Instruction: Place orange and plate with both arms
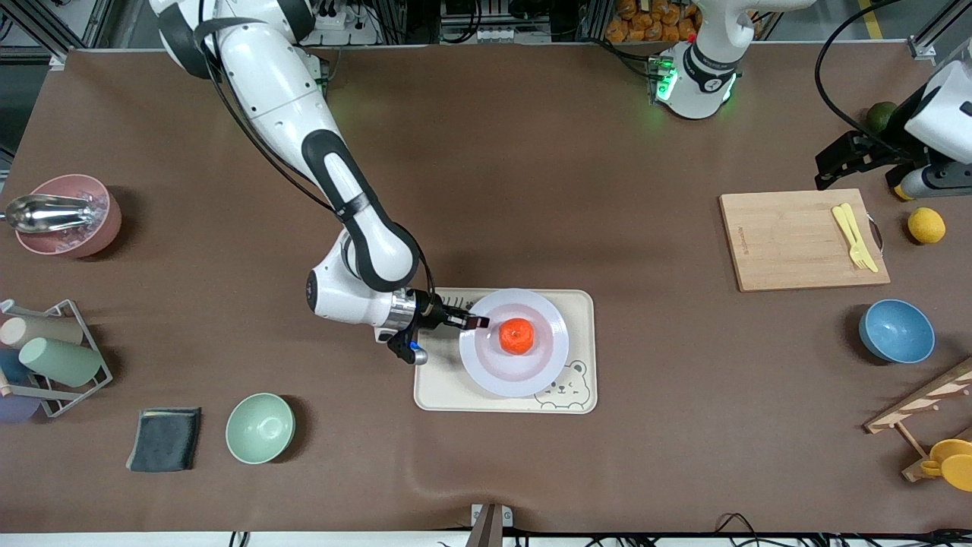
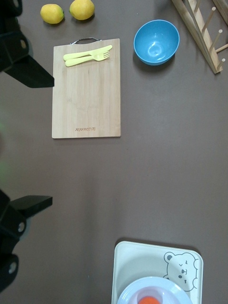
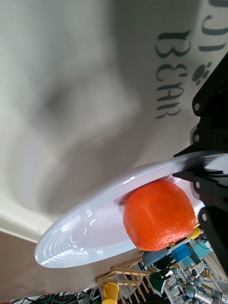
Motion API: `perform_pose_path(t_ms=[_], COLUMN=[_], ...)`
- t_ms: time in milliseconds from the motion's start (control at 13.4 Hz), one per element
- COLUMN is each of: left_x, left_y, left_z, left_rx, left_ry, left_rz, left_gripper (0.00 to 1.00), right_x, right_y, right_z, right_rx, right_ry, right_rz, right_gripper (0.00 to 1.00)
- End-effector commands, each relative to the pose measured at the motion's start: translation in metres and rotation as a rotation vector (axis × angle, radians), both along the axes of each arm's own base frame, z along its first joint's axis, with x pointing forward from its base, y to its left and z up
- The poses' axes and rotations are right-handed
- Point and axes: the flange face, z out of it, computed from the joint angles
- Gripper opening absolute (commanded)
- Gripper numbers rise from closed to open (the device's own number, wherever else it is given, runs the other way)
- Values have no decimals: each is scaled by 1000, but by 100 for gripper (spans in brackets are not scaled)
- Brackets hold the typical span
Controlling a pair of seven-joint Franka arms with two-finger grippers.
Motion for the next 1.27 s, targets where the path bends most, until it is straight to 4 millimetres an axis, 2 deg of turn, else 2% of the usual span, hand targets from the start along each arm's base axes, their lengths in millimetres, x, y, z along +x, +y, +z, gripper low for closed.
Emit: perform_pose_path(t_ms=[0, 75, 225, 374, 524, 749, 973, 1198], left_x=[-8, -7, -7, -7, -6, -6, -7, -8], left_y=[0, 0, -1, -2, -2, -5, -7, -4], left_z=[6, 5, 5, 5, 4, 3, 4, 6], left_rx=[-6, -6, -8, -11, -17, -17, -16, -17], left_ry=[12, 15, 16, 16, 18, 19, 18, 15], left_rz=[1, 5, 1, -2, -1, -4, -7, -4], left_gripper=[100, 100, 100, 100, 100, 100, 100, 100], right_x=[12, 14, 22, 35, 41, 53, 59, 44], right_y=[4, 3, 0, -24, -41, -82, -136, -188], right_z=[-9, -7, 16, 31, 50, 78, 118, 177], right_rx=[2, 4, 12, -17, -53, -115, -249, -359], right_ry=[-55, -71, -104, -135, -151, -154, -167, -257], right_rz=[41, 52, 52, 63, 165, 304, 455, 587], right_gripper=[41, 99, 100, 100, 100, 100, 100, 100])
